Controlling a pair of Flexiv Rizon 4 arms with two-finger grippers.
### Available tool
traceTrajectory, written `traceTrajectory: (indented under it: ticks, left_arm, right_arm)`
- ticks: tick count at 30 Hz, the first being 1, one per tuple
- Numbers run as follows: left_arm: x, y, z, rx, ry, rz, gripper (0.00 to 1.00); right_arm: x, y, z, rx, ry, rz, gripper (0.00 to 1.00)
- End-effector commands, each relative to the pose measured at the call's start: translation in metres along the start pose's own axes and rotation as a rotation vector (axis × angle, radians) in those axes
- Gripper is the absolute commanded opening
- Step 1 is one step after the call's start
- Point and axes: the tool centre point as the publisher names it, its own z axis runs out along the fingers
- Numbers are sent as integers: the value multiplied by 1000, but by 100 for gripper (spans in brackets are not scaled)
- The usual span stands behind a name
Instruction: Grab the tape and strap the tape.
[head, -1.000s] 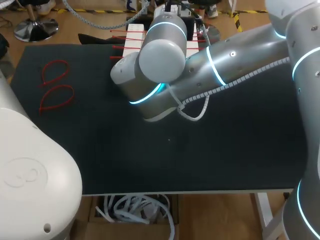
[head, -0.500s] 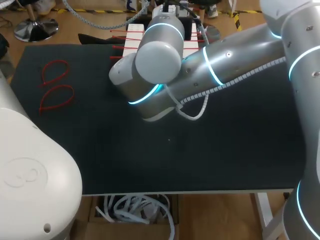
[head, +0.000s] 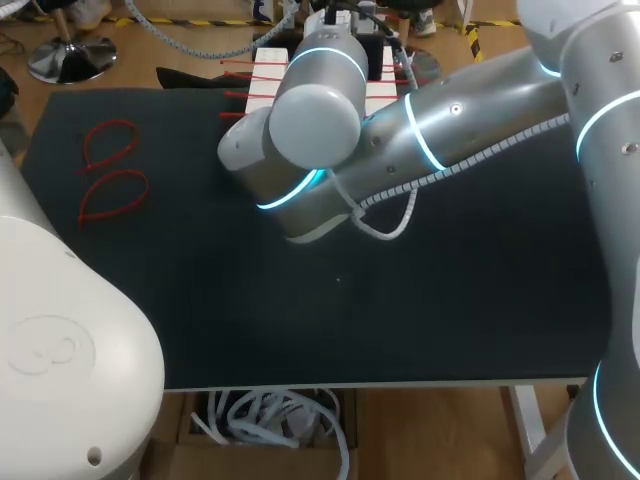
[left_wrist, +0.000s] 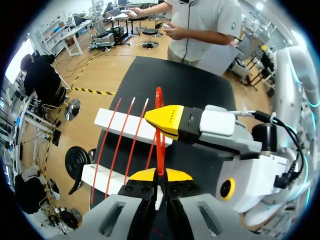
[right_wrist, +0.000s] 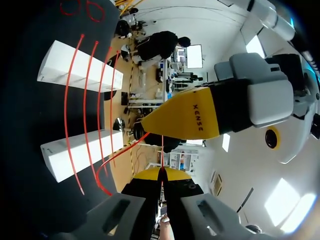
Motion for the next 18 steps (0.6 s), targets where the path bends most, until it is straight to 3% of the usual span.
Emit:
traceTrajectory:
  ticks: [1, 18]
  left_arm:
    - [0, 0, -1, -4, 0, -1, 0]
    - [0, 0, -1, -4, 0, -1, 0]
  right_arm:
    - [-2, -2, 0, 0, 6, -5, 0]
    - [-1, -2, -1, 4, -3, -32, 0]
